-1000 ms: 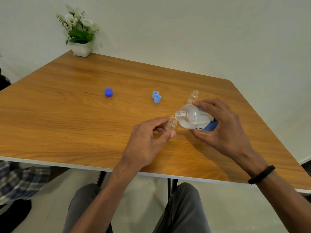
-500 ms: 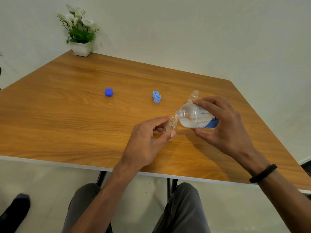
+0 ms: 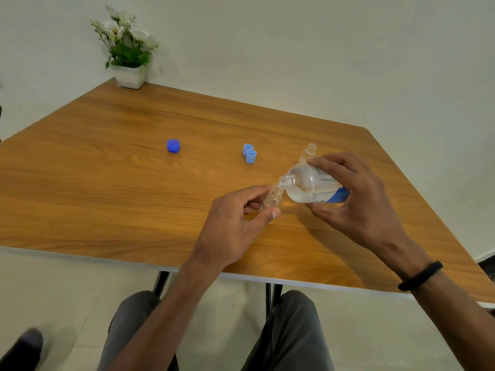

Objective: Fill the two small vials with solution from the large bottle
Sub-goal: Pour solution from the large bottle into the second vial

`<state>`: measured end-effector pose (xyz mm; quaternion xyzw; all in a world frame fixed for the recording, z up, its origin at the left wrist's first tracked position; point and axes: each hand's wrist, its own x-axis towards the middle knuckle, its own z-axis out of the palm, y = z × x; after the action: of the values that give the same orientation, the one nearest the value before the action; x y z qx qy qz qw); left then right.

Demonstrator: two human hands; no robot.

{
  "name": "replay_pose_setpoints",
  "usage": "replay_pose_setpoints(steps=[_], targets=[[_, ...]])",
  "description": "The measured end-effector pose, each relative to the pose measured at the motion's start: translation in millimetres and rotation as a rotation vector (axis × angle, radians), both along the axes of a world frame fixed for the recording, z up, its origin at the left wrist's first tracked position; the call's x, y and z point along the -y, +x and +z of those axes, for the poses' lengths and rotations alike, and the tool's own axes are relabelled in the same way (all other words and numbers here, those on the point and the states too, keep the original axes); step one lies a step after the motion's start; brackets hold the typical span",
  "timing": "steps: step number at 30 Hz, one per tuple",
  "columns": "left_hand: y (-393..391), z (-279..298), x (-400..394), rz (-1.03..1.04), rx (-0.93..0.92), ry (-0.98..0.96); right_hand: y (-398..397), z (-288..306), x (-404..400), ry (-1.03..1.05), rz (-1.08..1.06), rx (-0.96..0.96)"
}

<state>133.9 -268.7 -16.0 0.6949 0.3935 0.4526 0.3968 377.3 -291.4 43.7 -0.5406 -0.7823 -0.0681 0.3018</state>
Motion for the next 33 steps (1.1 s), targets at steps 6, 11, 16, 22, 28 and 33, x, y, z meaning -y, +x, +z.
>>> replay_pose_setpoints(steps=[6,11,16,22,28,33], targets=[[-0.1,-0.7,-1.1,0.002,-0.008,0.015,0.9,1.1,0.0,-0.001,0.006,0.008],[-0.5,-1.2,-1.9,0.001,-0.022,0.018,1.0,1.4,0.2,0.000,0.009,0.013],[-0.7,-0.5,-1.8,-0.006,-0.030,0.022,1.1,0.9,0.1,0.004,0.007,0.019],[-1.3,-1.6,-2.0,-0.007,-0.030,0.020,1.5,1.7,0.1,-0.001,0.007,0.021],[-1.1,-1.1,-1.9,-0.010,-0.026,0.019,1.6,1.2,-0.3,-0.004,0.000,0.023],[-1.2,-2.1,-2.4,-0.012,-0.027,0.023,2.3,0.7,-0.8,-0.006,0.003,0.025]])
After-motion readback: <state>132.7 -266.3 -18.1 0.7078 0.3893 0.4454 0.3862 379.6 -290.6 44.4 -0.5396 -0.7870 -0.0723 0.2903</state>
